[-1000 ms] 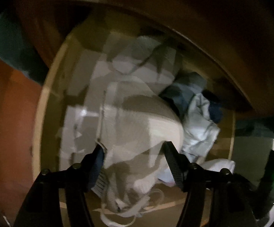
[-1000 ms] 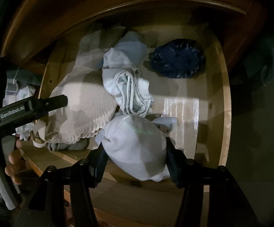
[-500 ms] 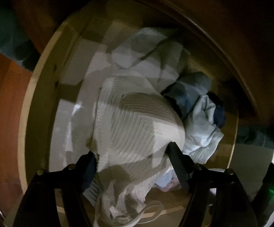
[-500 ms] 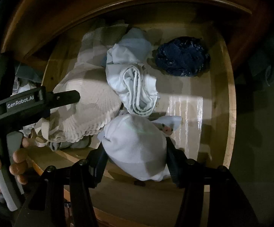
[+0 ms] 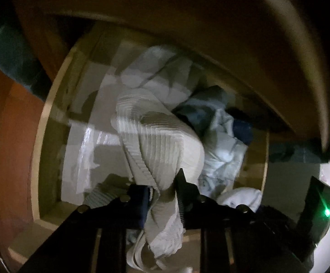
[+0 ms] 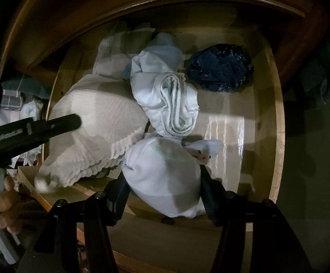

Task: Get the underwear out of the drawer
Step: 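Lift the cream knit underwear with the left tool up to the white box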

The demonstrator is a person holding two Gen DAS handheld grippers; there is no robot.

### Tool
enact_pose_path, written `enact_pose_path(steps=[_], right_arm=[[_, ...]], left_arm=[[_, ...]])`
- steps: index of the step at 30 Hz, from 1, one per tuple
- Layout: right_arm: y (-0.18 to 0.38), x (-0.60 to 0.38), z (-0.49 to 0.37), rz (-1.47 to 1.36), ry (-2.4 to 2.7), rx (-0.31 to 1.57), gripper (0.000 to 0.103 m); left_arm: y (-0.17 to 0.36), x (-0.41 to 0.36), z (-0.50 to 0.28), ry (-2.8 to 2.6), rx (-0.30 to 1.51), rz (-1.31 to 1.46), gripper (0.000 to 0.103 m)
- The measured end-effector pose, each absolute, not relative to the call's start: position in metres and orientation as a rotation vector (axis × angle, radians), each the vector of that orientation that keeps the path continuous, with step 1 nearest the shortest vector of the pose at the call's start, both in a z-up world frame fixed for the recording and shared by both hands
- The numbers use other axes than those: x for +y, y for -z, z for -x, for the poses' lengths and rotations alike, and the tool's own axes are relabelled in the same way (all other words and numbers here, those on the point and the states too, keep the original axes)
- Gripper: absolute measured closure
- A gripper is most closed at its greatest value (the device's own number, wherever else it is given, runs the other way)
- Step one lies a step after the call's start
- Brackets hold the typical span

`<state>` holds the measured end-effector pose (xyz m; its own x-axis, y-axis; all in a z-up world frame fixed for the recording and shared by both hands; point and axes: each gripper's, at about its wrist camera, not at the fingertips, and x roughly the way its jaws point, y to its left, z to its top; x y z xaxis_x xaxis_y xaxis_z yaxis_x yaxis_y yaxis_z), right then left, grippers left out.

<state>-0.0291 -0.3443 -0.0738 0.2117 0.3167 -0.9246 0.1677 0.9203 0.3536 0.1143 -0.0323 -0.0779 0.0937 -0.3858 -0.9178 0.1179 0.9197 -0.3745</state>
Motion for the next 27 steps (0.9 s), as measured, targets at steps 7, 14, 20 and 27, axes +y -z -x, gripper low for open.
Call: enact_pose_path(steps=[7, 14, 20, 27], right_arm=[[0.072, -0.347, 0.033, -0.425, -0.102, 1.353, 0.049], [0.072, -0.347, 0.034, -0.421, -0.097, 1.350, 0.049], [0.073, -0.350, 0.034, -0.419, -0.080, 1.353, 0.049], [0.074, -0.352, 0.034, -0.381, -0.057, 1.363, 0.049]], left_arm=[[0.034, -0.024, -0.096, 0.433, 1.354, 0.155, 0.084], [0.000, -0.022, -0.084, 0.465, 1.321, 0.118, 0.084], [-0.032, -0.022, -0.066, 0.496, 1.275, 0.045, 0.084], [-0.079, -0.019, -0.043, 0.538, 1.182, -0.033, 0.084]])
